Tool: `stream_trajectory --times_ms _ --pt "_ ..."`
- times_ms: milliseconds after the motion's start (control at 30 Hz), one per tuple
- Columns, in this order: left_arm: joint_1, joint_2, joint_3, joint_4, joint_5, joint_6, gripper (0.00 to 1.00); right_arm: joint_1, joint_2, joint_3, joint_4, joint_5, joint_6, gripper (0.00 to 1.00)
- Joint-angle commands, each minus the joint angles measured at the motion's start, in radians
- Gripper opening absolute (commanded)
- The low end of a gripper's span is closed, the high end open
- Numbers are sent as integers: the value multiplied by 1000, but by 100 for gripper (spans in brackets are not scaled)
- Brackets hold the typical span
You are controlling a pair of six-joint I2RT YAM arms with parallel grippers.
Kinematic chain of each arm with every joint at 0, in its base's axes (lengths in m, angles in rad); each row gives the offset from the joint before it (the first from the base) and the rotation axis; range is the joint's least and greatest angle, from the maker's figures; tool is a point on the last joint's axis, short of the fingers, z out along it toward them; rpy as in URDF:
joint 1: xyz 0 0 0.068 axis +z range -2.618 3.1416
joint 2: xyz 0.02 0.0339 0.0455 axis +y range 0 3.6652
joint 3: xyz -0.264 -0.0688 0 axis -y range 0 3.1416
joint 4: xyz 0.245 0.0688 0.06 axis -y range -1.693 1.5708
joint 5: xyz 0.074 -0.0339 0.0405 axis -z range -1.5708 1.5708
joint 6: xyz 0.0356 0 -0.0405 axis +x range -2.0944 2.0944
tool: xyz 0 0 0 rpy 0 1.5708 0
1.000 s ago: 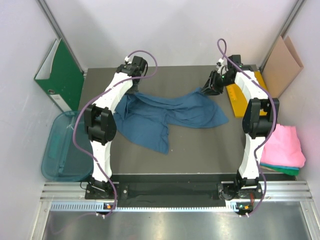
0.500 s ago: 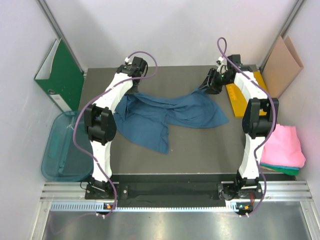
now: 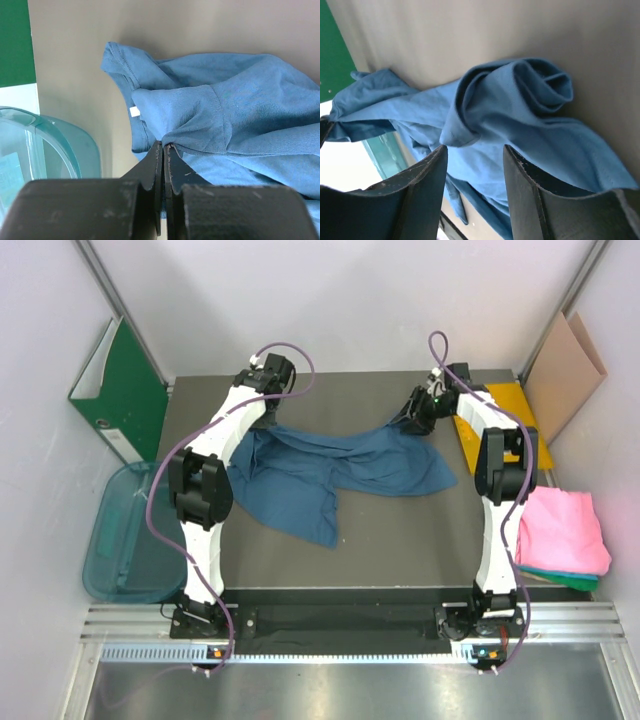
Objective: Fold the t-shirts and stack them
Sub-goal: Flatten out the tshirt
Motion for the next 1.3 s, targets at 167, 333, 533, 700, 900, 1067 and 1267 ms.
stream_trajectory --times_ms 167,333,533,700,900,1067,1267 --pt "-6 -9 0 -12 -23 -11 0 10 17 101 93 -13 65 48" --pt "-5 -4 2 -12 -20 -11 0 18 38 126 121 -17 92 48" --pt "-5 -1 4 -13 -24 -7 0 38 89 196 126 -20 128 45" --pt "-5 4 8 -13 -27 -5 0 49 119 234 118 -19 141 45" --pt "-5 14 28 -19 -20 -2 0 50 127 238 106 -8 135 37" --pt "-5 21 43 -27 -27 7 0 53 139 253 55 33 119 0" --pt "-5 8 57 -27 -43 7 0 53 31 257 23 110 50 0"
